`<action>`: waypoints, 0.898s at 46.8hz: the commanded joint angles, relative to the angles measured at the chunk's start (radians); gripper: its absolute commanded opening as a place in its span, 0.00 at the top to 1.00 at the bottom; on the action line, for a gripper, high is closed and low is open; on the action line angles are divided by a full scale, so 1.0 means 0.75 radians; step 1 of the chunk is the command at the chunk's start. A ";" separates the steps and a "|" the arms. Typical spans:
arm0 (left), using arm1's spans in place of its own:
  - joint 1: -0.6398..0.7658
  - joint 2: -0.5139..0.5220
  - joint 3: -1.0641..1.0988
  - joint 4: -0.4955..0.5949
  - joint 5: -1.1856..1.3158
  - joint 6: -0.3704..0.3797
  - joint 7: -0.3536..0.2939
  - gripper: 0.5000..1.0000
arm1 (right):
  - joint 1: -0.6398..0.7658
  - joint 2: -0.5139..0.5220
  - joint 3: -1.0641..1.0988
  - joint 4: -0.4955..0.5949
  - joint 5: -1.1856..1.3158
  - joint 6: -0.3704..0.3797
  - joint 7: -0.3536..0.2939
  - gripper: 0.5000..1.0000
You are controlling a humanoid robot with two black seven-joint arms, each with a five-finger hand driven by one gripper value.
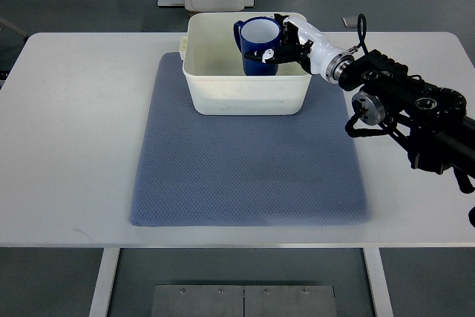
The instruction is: Place cup in box with right hand
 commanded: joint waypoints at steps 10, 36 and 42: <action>0.000 0.000 0.000 0.000 0.000 0.000 0.000 0.00 | 0.010 0.000 0.005 0.018 0.004 0.003 0.002 0.02; 0.000 0.000 0.000 0.000 0.000 0.000 0.000 0.00 | -0.067 -0.233 0.306 0.135 0.016 0.009 0.000 0.00; 0.000 0.000 0.000 0.000 0.000 0.000 0.000 0.00 | -0.166 -0.252 0.431 0.135 0.027 0.009 0.002 0.00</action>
